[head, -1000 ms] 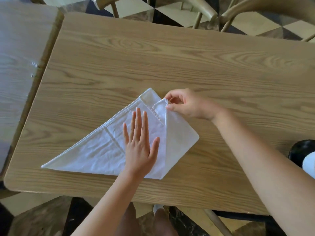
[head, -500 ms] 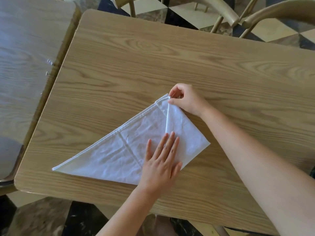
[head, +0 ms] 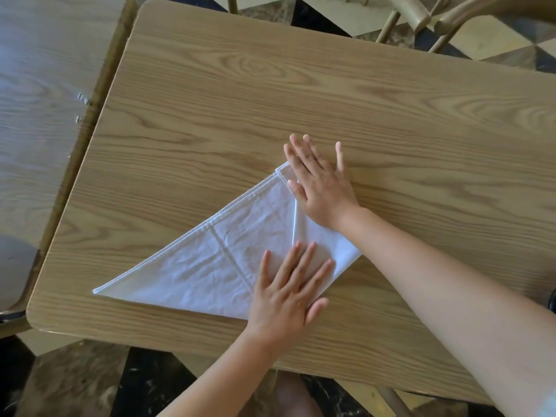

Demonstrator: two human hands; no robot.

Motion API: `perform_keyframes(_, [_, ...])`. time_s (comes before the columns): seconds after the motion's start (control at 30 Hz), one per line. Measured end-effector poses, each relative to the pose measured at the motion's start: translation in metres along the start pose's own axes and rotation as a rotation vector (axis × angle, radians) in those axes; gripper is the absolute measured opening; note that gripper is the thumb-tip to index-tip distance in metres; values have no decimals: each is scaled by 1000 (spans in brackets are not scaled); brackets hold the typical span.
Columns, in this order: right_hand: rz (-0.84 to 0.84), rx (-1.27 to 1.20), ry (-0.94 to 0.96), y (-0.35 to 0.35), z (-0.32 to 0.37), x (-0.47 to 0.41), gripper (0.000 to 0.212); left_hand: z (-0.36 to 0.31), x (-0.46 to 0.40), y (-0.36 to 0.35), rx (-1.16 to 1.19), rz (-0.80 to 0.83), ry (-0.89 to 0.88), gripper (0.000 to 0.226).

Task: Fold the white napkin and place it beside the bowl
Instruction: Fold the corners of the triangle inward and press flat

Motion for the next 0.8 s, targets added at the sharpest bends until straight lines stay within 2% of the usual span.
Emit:
perform_keyframes(0.1, [-18,80,20,5,5,-2,63,-3,14,1,-7,26,-52,53])
perform_keyframes(0.27, [-204,66,3,36,17,50,54,-2,15,3,5,51,-39,54])
perform_keyframes(0.37, [-101,31,91,24,17,94,54,-3,15,2,-29,81,-59,57])
perform_keyframes(0.47, [8,47,80,9,9,101,56,-1,23,1,-46,108,-92,58])
perform_keyframes(0.6, [43,69,83,9,9,99,61,5,50,3,-85,131,-154,60])
perform_keyframes(0.8, [51,93,78,10,11,99,63,8,82,6,-70,129,-122,61])
Point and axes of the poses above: each hand's wrist, its own x-axis away from the middle knuckle, its own y-axis out of the back of the hand, z = x × y, the point moved 5 cm from there along -x, towards the middle knuckle, and after that the axes turned 7 degrees about -z, right-handed, at the moved point
